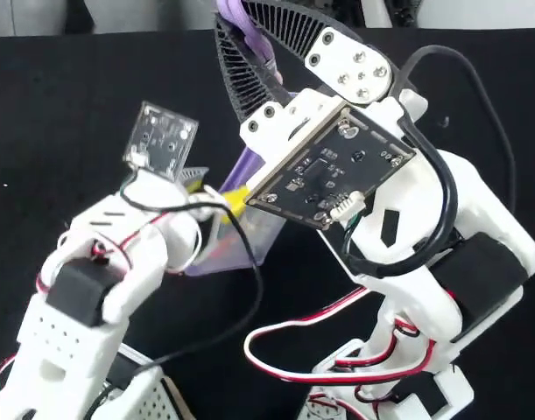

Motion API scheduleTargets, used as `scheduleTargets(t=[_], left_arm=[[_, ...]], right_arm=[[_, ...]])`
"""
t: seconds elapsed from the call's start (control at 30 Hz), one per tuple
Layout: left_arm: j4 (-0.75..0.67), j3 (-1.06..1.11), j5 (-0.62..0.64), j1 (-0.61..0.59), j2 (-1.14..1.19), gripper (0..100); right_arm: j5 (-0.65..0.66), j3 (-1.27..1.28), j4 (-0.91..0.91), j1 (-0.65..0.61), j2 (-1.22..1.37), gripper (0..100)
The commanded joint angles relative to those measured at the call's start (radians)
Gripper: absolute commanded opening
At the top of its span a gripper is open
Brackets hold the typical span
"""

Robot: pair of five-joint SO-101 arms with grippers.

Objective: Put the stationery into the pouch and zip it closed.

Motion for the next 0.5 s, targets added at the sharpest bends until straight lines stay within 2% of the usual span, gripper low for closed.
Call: scheduleTargets(t=[0.0,0.23,0.47], left_arm=[[-0.052,-0.002,-0.037,-0.024,0.063,22],[-0.100,0.007,-0.081,-0.013,0.123,22],[-0.153,0.104,-0.129,0.070,0.126,21]], right_arm=[[0.006,-0.030,0.008,-0.026,-0.008,1.1],[0.006,-0.030,0.008,-0.028,-0.008,1.1],[0.006,-0.030,0.008,-0.028,-0.010,1.1]])
